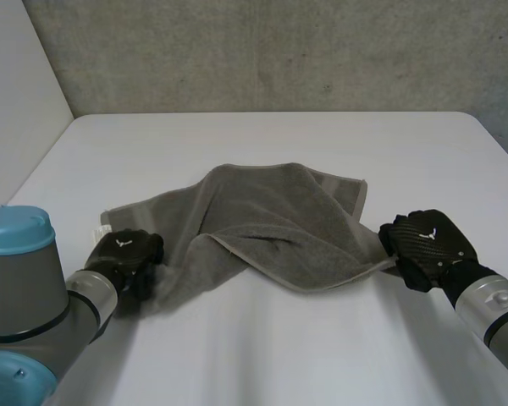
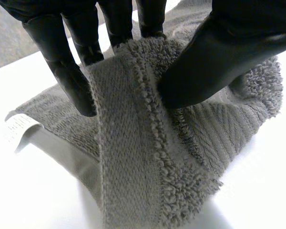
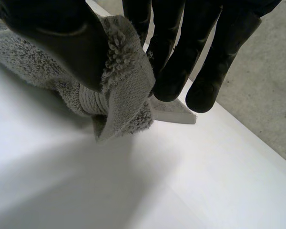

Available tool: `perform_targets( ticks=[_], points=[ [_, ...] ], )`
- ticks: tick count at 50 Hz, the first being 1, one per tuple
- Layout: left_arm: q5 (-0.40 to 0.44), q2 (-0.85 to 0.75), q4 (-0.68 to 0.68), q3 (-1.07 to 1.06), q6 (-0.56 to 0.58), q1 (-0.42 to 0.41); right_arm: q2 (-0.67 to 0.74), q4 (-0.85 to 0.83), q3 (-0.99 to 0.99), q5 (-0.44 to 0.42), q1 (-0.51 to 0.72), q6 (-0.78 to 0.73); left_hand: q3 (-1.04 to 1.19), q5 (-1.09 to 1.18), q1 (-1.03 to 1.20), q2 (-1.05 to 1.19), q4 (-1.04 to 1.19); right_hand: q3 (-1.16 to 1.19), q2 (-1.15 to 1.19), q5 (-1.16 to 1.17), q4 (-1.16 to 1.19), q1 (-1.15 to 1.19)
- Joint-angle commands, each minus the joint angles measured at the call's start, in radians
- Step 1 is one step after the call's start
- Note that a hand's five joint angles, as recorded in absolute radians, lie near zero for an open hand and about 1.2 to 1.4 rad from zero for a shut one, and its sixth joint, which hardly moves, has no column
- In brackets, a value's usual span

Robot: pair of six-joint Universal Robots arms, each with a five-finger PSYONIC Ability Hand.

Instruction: Fold the towel.

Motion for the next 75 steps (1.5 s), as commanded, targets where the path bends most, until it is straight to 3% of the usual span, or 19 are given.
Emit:
perform_targets(
  ticks=[1, 5, 14, 22, 28, 30, 32, 33, 37, 43, 46, 48, 49, 51, 53, 57, 59, 65, 75],
  points=[
    [-0.004, 0.12, 0.012, 0.01, -0.005, 0.005, -0.117, 0.046, -0.031, 0.003, -0.006, 0.005, -0.145, -0.251, -0.047, -0.084, -0.116, 0.053, 0.067, 0.054, 0.05, 0.05],
    [-0.013, 0.307, 0.012, 0.048, -0.034, 0.016, -0.32, 0.213, -0.155, 0.006, -0.012, 0.015, -0.145, -0.251, -0.047, -0.084, -0.116, 0.053, 0.067, 0.054, 0.05, 0.05],
    [-0.015, 0.556, 0.009, 0.121, -0.165, 0.033, -0.438, 0.523, -0.504, -0.014, -0.127, 0.057, -0.145, -0.251, -0.047, -0.084, -0.116, 0.053, 0.067, 0.054, 0.05, 0.05],
    [-0.011, 0.574, -0.018, 0.156, -0.172, 0.048, -0.271, 0.762, -0.735, -0.015, -0.163, 0.001, -0.145, -0.251, -0.047, -0.084, -0.116, 0.053, 0.067, 0.054, 0.05, 0.05],
    [-0.011, 0.359, -0.079, 0.2, -0.142, 0.068, -0.026, 0.896, -0.821, 0.055, -0.039, -0.199, -0.145, -0.251, -0.047, -0.084, -0.116, 0.053, 0.067, 0.054, 0.05, 0.05],
    [-0.015, 0.297, -0.095, 0.22, -0.119, 0.068, 0.048, 0.902, -0.844, 0.109, -0.002, -0.233, -0.145, -0.251, -0.047, -0.084, -0.116, 0.053, 0.067, 0.054, 0.05, 0.05],
    [-0.019, 0.181, -0.122, 0.266, -0.056, 0.066, 0.162, 0.9, -0.879, 0.234, 0.058, -0.279, -0.145, -0.251, -0.047, -0.084, -0.116, 0.053, 0.067, 0.054, 0.05, 0.05],
    [-0.019, 0.18, -0.123, 0.266, -0.056, 0.066, 0.163, 0.9, -0.879, 0.235, 0.058, -0.279, -0.145, -0.251, -0.047, -0.084, -0.116, 0.053, 0.067, 0.054, 0.05, 0.05],
    [-0.05, 0.033, -0.147, 0.376, 0.08, 0.053, 0.298, 0.896, -0.947, 0.385, 0.136, -0.356, -0.145, -0.251, -0.047, -0.084, -0.116, 0.053, 0.067, 0.054, 0.05, 0.05],
    [-0.122, -0.134, -0.15, 0.605, 0.266, 0.036, 0.497, 0.853, -1.104, 0.477, 0.214, -0.495, -0.145, -0.251, -0.047, -0.084, -0.116, 0.053, 0.067, 0.054, 0.05, 0.05],
    [-0.134, -0.194, -0.143, 0.767, 0.309, 0.016, 0.536, 0.824, -1.189, 0.513, 0.239, -0.517, -0.145, -0.251, -0.047, -0.084, -0.116, 0.053, 0.067, 0.054, 0.05, 0.05],
    [-0.139, -0.211, -0.138, 0.856, 0.305, 0.01, 0.594, 0.722, -1.412, 0.594, 0.268, -0.535, -0.145, -0.251, -0.047, -0.084, -0.116, 0.053, 0.067, 0.054, 0.05, 0.05],
    [-0.139, -0.211, -0.138, 0.857, 0.305, 0.01, 0.594, 0.721, -1.413, 0.594, 0.268, -0.535, -0.145, -0.251, -0.047, -0.084, -0.116, 0.053, 0.067, 0.054, 0.05, 0.05],
    [-0.156, -0.222, -0.083, 1.028, 0.267, 0.008, 0.608, 0.553, -1.613, 0.612, 0.29, -0.519, -0.145, -0.251, -0.047, -0.084, -0.116, 0.053, 0.067, 0.054, 0.05, 0.05],
    [-0.165, -0.217, -0.03, 1.091, 0.23, 0.008, 0.603, 0.45, -1.642, 0.609, 0.294, -0.508, -0.145, -0.251, -0.047, -0.084, -0.116, 0.053, 0.067, 0.054, 0.05, 0.05],
    [-0.173, -0.199, 0.075, 1.15, 0.137, 0.008, 0.534, 0.264, -1.607, 0.597, 0.314, -0.465, -0.145, -0.251, -0.047, -0.084, -0.116, 0.053, 0.067, 0.054, 0.05, 0.05],
    [-0.174, -0.164, 0.139, 1.141, 0.046, 0.008, 0.42, 0.152, -1.504, 0.577, 0.31, -0.419, -0.145, -0.251, -0.047, -0.084, -0.116, 0.053, 0.067, 0.054, 0.05, 0.05],
    [-0.169, -0.147, 0.149, 1.053, -0.037, 0.01, 0.353, 0.144, -1.35, 0.519, 0.31, -0.39, -0.145, -0.251, -0.047, -0.084, -0.116, 0.053, 0.067, 0.054, 0.05, 0.05],
    [-0.151, -0.118, 0.163, 0.557, -0.071, 0.025, 0.338, 0.291, -0.938, 0.447, 0.302, -0.382, -0.145, -0.251, -0.047, -0.084, -0.116, 0.053, 0.067, 0.054, 0.05, 0.05]
  ],
)
